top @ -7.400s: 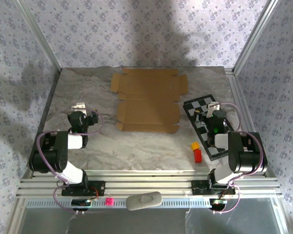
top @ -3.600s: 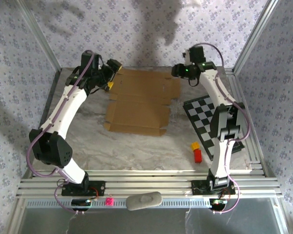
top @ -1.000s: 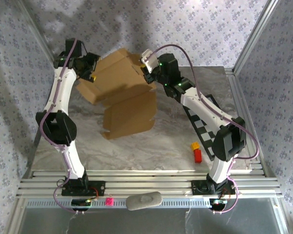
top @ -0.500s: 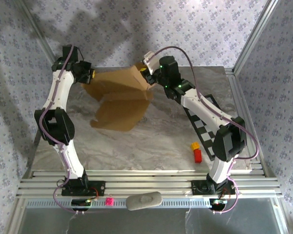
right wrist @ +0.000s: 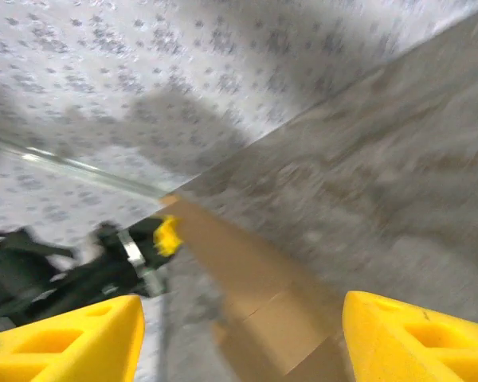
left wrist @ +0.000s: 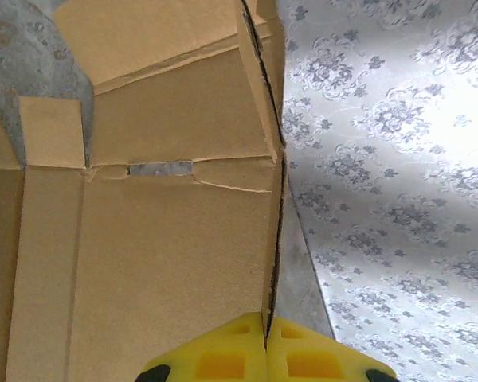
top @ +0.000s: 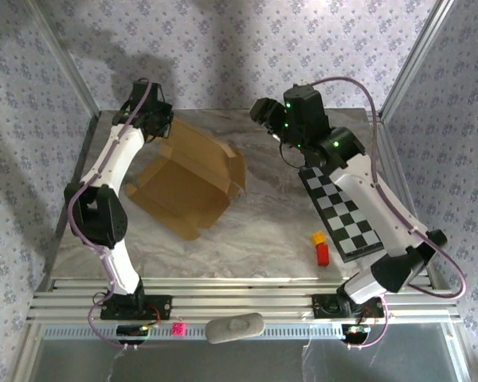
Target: Fold the paper box
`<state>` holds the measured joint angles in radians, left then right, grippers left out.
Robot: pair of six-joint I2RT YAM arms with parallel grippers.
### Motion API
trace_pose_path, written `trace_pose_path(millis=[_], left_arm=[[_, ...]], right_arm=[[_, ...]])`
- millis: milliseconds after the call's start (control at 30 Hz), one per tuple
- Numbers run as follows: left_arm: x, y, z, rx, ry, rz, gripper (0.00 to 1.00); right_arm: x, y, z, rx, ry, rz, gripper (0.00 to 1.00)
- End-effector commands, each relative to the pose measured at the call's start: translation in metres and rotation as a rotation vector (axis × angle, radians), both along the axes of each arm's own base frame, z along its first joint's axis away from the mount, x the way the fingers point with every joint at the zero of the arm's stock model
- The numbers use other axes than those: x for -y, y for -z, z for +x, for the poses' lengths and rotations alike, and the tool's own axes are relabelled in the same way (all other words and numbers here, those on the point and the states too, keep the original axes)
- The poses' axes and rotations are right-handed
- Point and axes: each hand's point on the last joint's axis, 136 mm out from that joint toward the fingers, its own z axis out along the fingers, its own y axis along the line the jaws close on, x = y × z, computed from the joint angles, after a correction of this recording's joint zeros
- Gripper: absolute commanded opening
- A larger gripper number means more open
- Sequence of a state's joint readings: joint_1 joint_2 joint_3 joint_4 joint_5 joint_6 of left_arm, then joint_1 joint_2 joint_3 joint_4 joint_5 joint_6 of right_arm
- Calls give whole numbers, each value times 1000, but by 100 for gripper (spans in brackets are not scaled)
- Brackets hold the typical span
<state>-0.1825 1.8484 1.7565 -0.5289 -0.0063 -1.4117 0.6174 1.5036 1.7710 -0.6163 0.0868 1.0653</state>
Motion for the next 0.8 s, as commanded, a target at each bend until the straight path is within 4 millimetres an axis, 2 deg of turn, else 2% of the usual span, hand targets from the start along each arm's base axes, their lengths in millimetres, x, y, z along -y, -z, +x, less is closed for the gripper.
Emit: trace_pose_path(millis=[0,33,200,367,467,533,600,767], left_arm=[[3,-5,2,-89,-607,-660,0],[6,-4,2,-89,-605,-658,0],[15,5,-3,-75,-607,-661,0],[19,11,-11,-61,-607,-667,0],[19,12,-15,-44,-608,-674,0],[20,12,-19,-41,-607,-681,0],[21,13,-21,-40,-605,-680,0],[22,14,-26,-41,-600,-681,0]], right_arm=[[-39,64,-5,-422,103,359,68],[-51,64,-8,-457,110,420,68],[-75,77,-22,-563,216,567,71],[-95,86,-5,-563,262,628,71],[-94,100,9,-553,304,589,69],[-94,114,20,-562,330,593,64],[-97,119,29,-561,334,603,61],[-103,131,37,-569,354,564,60]])
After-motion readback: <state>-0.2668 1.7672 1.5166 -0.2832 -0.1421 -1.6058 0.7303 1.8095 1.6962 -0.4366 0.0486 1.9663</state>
